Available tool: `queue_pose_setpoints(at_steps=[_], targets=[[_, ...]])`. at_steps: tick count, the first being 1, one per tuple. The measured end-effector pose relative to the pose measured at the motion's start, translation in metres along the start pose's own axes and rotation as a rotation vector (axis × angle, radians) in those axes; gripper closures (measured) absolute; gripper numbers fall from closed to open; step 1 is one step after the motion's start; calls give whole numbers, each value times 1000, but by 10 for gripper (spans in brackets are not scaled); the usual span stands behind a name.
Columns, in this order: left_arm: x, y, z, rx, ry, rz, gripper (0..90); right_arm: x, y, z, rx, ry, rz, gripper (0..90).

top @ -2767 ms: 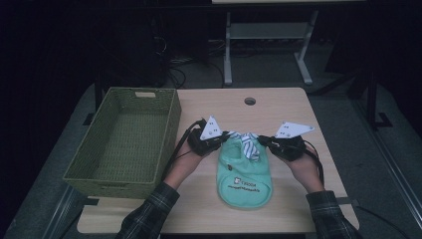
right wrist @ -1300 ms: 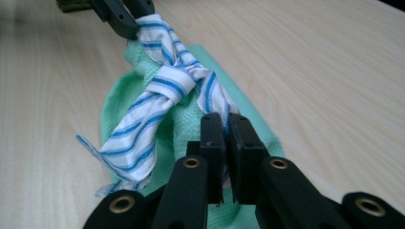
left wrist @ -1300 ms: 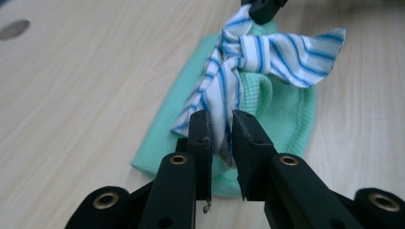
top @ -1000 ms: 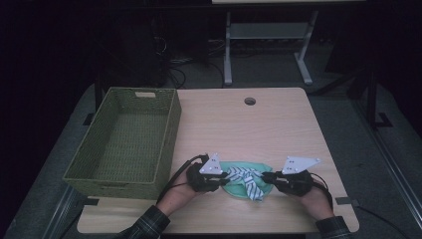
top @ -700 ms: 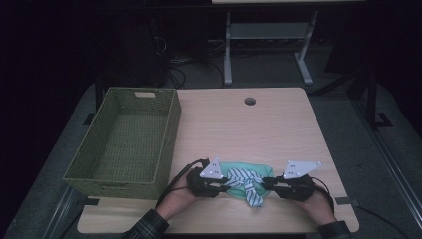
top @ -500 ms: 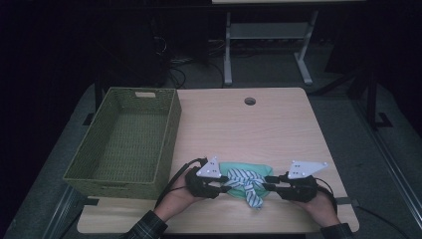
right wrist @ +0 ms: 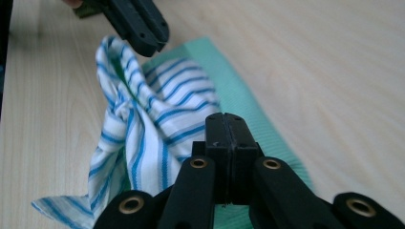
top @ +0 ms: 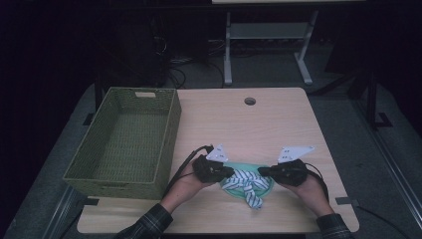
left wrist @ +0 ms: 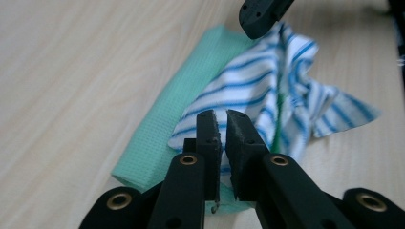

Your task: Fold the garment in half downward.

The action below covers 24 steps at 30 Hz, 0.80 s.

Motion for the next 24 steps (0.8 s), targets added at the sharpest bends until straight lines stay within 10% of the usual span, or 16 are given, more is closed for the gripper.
queue_pose_setpoints(at_steps=[13,24], targets=[[12,-42,0,92,25,56,805,12,37,-8,-93,5,-48,890],[27,-50,20,74,115,106,791,28,54,8,-140,92,-75,892]])
Point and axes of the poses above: each handheld gripper's, and its own axes: z roughly forward along the jaws, x roughly out of its underside, y roughly to its left, the point moved 6 cm from there along z, roughly forward along the jaws, and after that the axes turned 4 degrees about y, right-handed, at the moved point
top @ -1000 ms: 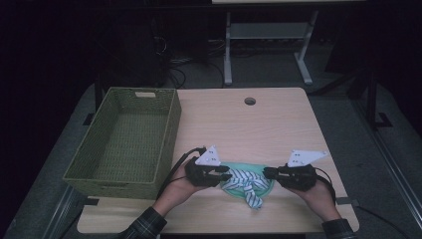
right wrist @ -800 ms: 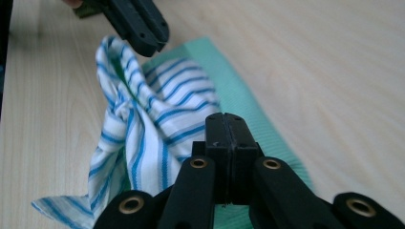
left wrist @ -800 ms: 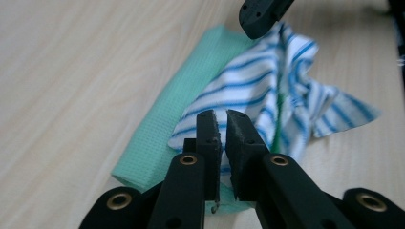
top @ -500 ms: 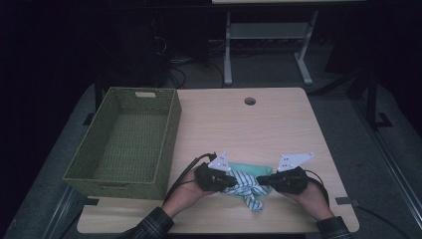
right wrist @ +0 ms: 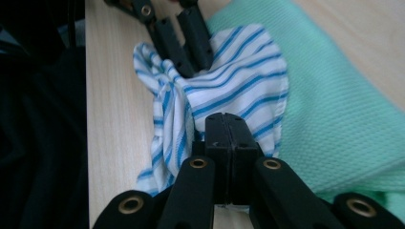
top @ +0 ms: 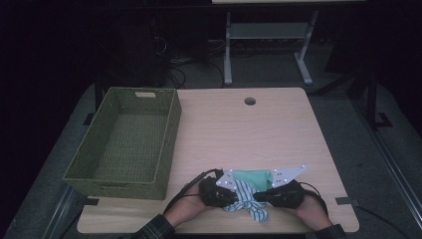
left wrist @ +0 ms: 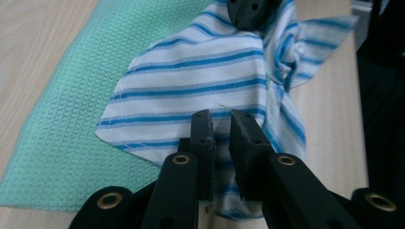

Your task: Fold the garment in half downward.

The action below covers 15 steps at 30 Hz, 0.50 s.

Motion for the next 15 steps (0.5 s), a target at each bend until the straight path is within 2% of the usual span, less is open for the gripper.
queue_pose_setpoints(at_steps=[2,3,4,9,11,15], targets=[[1,5,0,-10,7,10,791,1,0,4,-8,12,2,891],[0,8,0,-13,6,2,791,2,-1,5,-7,20,-8,891],[0,11,1,-22,-2,-9,790,1,0,6,-12,18,0,891],[-3,29,1,-65,22,1,786,-2,-2,9,-8,12,2,891],[-6,36,2,-83,20,-9,785,-4,-4,10,-6,10,2,891],[-7,41,-1,-99,16,-19,771,-8,-10,10,11,-4,12,869]])
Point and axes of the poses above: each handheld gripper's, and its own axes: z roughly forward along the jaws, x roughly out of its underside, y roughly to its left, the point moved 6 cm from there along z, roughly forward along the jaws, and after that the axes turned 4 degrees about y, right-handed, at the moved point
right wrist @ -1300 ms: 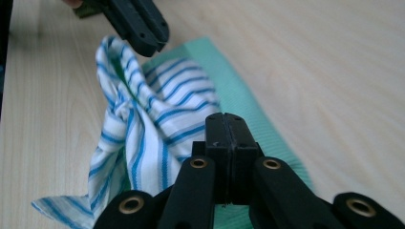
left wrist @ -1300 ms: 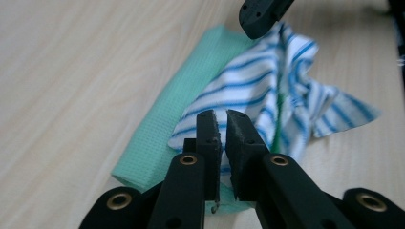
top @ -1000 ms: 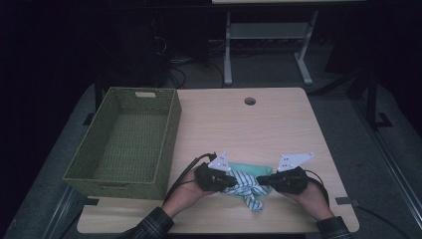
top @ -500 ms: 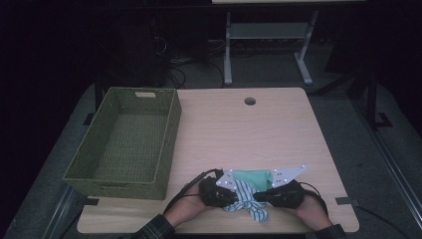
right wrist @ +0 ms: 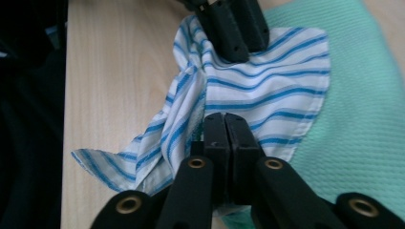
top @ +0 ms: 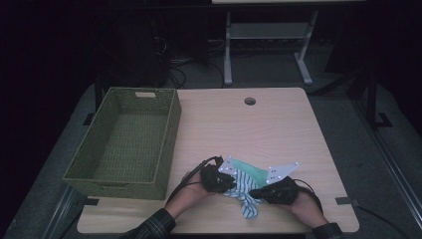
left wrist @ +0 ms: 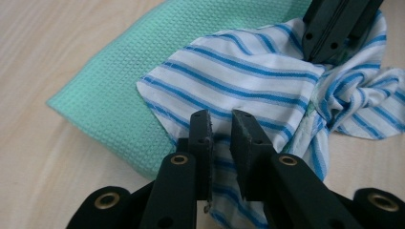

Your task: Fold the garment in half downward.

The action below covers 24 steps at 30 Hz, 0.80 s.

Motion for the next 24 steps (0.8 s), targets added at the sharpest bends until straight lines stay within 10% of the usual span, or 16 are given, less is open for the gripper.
queue_pose_setpoints(at_steps=[12,24], targets=[[5,-9,-36,35,-97,-31,583,-9,4,-24,-7,-124,52,545],[7,-13,-32,51,-84,-19,547,-24,5,12,-7,-36,22,440]])
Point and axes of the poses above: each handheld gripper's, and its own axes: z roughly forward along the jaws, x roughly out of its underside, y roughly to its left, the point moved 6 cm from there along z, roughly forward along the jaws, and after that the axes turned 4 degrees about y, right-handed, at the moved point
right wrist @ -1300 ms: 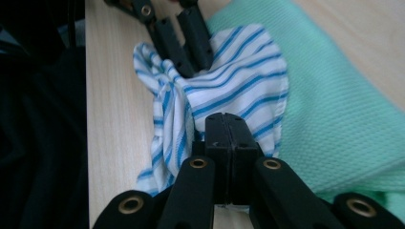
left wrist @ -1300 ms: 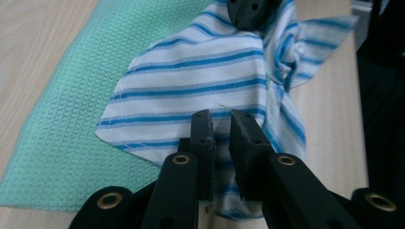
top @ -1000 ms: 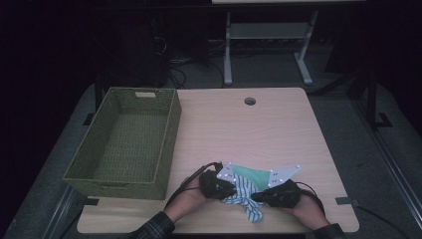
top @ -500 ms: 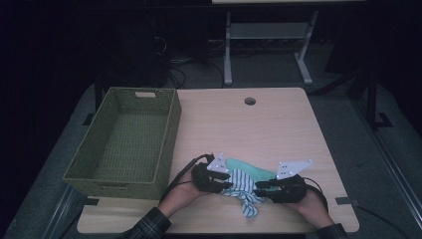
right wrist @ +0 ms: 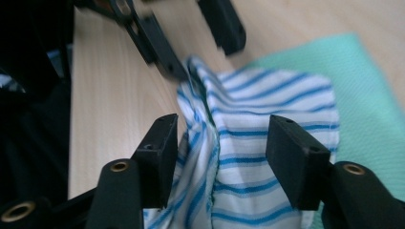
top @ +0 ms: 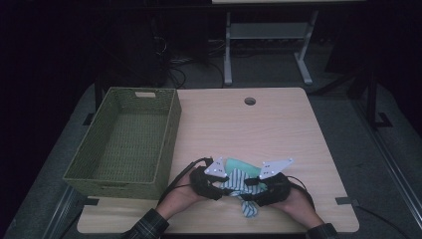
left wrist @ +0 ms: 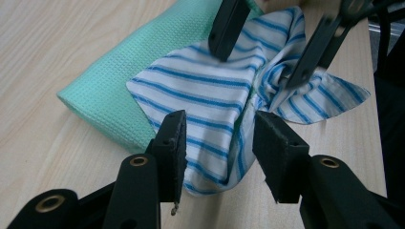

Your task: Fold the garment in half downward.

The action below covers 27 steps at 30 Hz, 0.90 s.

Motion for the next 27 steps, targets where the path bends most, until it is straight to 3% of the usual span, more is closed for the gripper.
queue_pose_setpoints(at_steps=[3,5,7,10,12,20,27], targets=[[0,1,-1,-5,-5,-5,544,3,0,6,6,36,-8,497],[0,1,-1,-6,-7,-5,540,5,1,8,16,48,-16,596],[-1,0,-1,-8,-16,-11,538,5,2,8,23,45,-30,696],[-2,0,-3,-11,-22,-9,531,3,2,5,39,31,-40,760],[-3,1,-6,-14,-22,2,526,1,1,0,57,15,-44,767],[-15,-1,-21,-33,-97,-11,556,-20,-7,-29,131,-98,-50,768],[-16,-4,-21,-36,-93,2,551,-32,-19,-41,165,-148,-48,754]])
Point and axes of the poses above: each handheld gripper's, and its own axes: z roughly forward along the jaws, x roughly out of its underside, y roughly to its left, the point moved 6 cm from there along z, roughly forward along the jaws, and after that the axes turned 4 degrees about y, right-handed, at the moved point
